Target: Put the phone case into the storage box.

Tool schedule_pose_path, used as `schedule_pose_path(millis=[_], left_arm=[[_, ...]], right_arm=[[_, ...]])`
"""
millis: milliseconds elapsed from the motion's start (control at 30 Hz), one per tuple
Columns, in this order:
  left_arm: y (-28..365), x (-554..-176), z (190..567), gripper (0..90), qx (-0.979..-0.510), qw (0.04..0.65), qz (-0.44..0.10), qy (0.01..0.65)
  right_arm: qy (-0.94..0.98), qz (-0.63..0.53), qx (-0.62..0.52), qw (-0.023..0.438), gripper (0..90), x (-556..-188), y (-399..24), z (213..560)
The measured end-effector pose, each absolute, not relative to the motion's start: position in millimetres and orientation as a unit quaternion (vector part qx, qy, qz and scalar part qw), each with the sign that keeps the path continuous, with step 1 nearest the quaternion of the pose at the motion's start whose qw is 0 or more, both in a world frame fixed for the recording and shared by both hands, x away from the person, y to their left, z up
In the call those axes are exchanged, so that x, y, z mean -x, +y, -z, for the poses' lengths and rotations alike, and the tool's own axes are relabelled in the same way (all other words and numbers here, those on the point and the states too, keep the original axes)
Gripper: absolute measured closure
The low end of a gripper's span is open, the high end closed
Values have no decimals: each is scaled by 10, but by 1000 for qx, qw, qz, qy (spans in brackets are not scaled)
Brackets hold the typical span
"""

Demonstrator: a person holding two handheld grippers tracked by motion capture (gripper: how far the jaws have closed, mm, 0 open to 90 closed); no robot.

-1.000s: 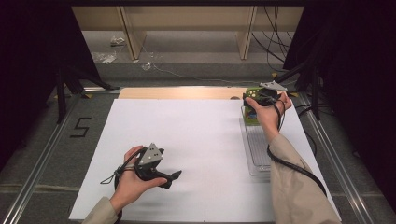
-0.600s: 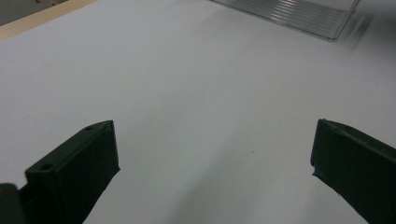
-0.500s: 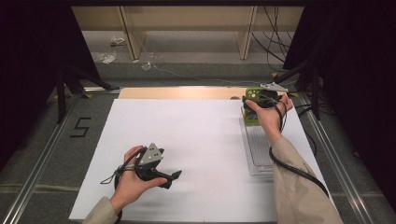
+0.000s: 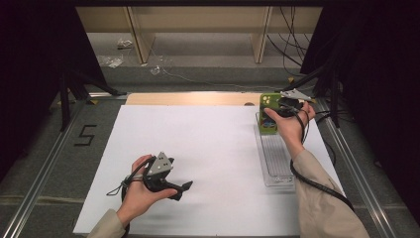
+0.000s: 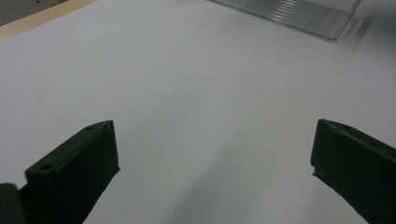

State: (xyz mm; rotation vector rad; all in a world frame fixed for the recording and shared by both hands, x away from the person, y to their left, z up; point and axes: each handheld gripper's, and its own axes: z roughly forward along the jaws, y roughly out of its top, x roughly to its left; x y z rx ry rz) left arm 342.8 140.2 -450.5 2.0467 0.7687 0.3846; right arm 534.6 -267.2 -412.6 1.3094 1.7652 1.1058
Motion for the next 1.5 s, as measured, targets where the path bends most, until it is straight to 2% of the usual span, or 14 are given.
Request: schedule_pose_path(millis=[767, 1500], left_arm=[[1403, -3426, 4497, 4, -824, 446, -158, 312], [1408, -3421, 4484, 5, -822, 447, -161, 313]], right_arm=[[693, -459, -459, 314, 74, -4881, -2707, 4078], [720, -494, -402, 276, 87, -4378, -2716, 4043]])
